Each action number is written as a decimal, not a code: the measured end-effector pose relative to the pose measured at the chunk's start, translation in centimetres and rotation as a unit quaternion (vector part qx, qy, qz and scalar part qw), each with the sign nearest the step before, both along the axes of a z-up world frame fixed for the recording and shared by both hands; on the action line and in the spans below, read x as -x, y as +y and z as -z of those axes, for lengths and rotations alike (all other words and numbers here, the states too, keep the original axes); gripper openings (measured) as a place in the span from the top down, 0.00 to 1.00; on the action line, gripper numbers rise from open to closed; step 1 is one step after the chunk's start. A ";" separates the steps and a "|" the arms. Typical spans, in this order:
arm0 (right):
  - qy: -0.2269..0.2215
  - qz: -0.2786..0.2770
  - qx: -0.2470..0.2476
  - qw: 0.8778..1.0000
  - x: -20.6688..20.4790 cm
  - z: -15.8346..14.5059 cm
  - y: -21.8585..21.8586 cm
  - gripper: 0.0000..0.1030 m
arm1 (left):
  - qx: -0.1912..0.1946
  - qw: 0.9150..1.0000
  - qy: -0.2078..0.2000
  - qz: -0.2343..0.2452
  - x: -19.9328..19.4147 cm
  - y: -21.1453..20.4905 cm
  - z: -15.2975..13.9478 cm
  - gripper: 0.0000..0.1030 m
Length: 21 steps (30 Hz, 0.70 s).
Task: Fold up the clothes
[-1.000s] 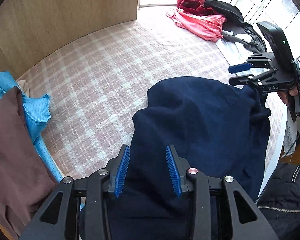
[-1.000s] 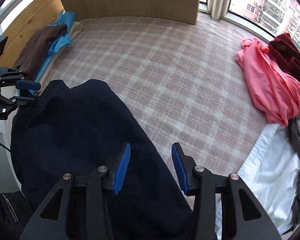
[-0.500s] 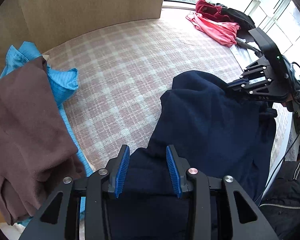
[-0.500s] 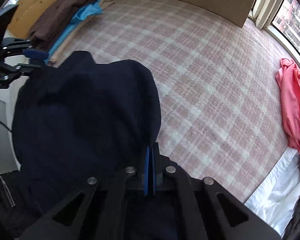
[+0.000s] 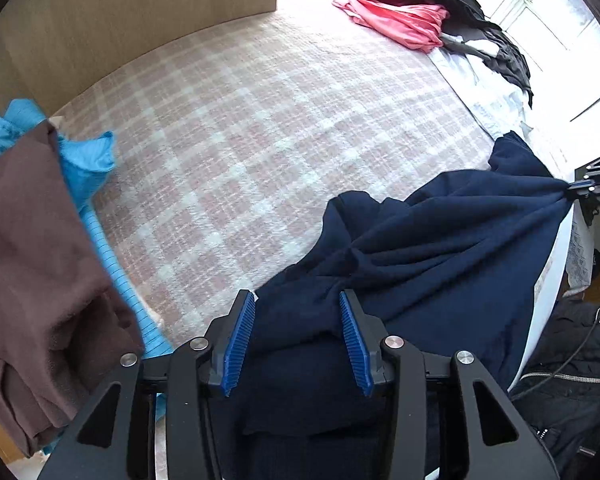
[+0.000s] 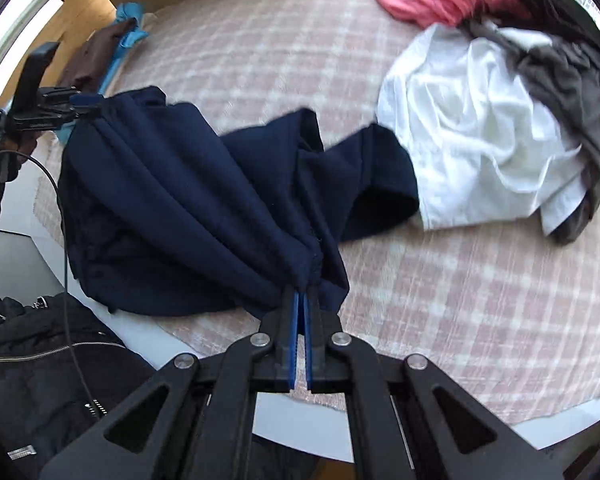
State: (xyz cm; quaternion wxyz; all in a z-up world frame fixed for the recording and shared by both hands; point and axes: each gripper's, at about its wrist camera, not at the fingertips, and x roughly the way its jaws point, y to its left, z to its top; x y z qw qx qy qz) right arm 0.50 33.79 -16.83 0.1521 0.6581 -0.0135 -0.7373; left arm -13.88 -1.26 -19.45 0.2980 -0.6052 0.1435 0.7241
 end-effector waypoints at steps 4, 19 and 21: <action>-0.003 -0.001 -0.005 1.000 -0.3 1.7 -0.5 0.98 | 0.020 0.999 -0.004 0.047 -0.6 3.0 0.8 0.58; 0.002 -0.047 -0.023 0.999 -1.0 1.3 -1.2 0.98 | 0.014 0.997 -0.070 0.026 -14.3 -2.2 0.0 0.88; -0.006 -0.060 -0.027 0.998 -1.1 2.0 -1.7 0.97 | 0.039 0.994 -0.100 0.023 -17.0 -2.9 1.7 0.89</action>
